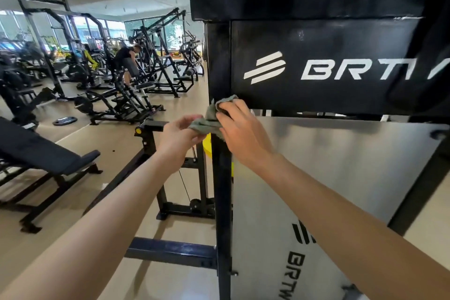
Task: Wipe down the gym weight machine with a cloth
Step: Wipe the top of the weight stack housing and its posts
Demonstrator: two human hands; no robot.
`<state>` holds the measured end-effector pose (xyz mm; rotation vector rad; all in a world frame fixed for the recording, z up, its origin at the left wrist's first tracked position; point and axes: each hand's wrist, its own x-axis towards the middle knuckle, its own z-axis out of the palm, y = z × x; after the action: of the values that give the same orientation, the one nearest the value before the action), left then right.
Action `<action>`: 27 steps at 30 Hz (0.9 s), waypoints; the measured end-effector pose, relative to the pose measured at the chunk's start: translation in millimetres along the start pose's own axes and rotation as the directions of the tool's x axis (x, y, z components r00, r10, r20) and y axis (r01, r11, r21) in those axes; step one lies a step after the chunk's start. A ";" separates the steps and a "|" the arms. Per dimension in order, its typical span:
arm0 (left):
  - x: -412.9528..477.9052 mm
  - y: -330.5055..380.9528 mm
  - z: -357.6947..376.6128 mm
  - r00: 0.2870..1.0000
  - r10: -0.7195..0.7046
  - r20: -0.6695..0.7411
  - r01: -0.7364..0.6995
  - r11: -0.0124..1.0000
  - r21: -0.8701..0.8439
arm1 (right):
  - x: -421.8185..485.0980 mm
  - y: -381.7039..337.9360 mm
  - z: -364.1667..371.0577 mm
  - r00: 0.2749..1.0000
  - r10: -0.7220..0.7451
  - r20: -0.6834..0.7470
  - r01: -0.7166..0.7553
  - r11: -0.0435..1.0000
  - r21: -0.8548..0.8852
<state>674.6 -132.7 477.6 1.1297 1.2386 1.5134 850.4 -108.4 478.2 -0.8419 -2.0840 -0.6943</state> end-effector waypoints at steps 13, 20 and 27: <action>11.8 -85.1 -22.7 0.957 0.120 0.265 -0.172 0.969 0.180 | -90.3 -57.9 68.1 0.927 0.365 -0.090 -0.359 0.931 0.071; 21.2 -136.9 -23.4 0.936 0.214 0.278 -0.321 0.844 0.430 | -124.3 -90.8 85.1 0.717 0.696 0.037 -0.681 0.688 0.249; 14.7 -198.0 -32.5 0.914 0.089 0.396 -0.277 0.850 0.449 | -175.7 -121.9 121.2 0.517 0.845 0.138 -0.844 0.477 0.244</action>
<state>653.4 -97.1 280.6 1.8284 1.3177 1.0600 790.1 -158.9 245.4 -1.5181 -1.3926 0.1691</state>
